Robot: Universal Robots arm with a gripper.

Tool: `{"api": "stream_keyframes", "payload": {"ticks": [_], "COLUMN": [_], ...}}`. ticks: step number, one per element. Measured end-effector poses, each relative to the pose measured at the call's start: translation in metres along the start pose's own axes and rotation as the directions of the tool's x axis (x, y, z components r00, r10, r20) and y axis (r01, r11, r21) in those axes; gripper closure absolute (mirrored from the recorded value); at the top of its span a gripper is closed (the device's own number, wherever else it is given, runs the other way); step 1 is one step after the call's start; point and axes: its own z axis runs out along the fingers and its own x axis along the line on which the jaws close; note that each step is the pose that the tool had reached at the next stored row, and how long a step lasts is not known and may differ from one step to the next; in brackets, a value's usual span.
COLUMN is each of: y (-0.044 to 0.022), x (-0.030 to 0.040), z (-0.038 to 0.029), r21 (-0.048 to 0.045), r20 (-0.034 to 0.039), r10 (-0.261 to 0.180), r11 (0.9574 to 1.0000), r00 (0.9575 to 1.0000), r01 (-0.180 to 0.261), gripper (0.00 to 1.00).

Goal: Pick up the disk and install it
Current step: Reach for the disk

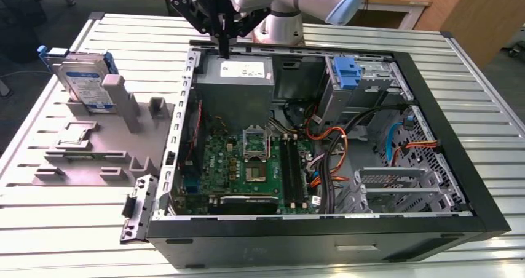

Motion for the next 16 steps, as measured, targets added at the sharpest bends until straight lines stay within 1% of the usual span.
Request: {"api": "stream_keyframes", "payload": {"ticks": [6, 16], "y": [-0.0001, -0.0003], "x": [0.0006, 0.0040], "z": [0.0001, 0.0006], "r21": [0.0004, 0.0004], "r20": [-0.0026, -0.0051], "r10": [0.000, 0.000], "r11": [1.0000, 1.0000], "r00": [1.0000, 1.0000], "r01": [0.000, 0.000], "gripper": [0.90, 0.90]}}
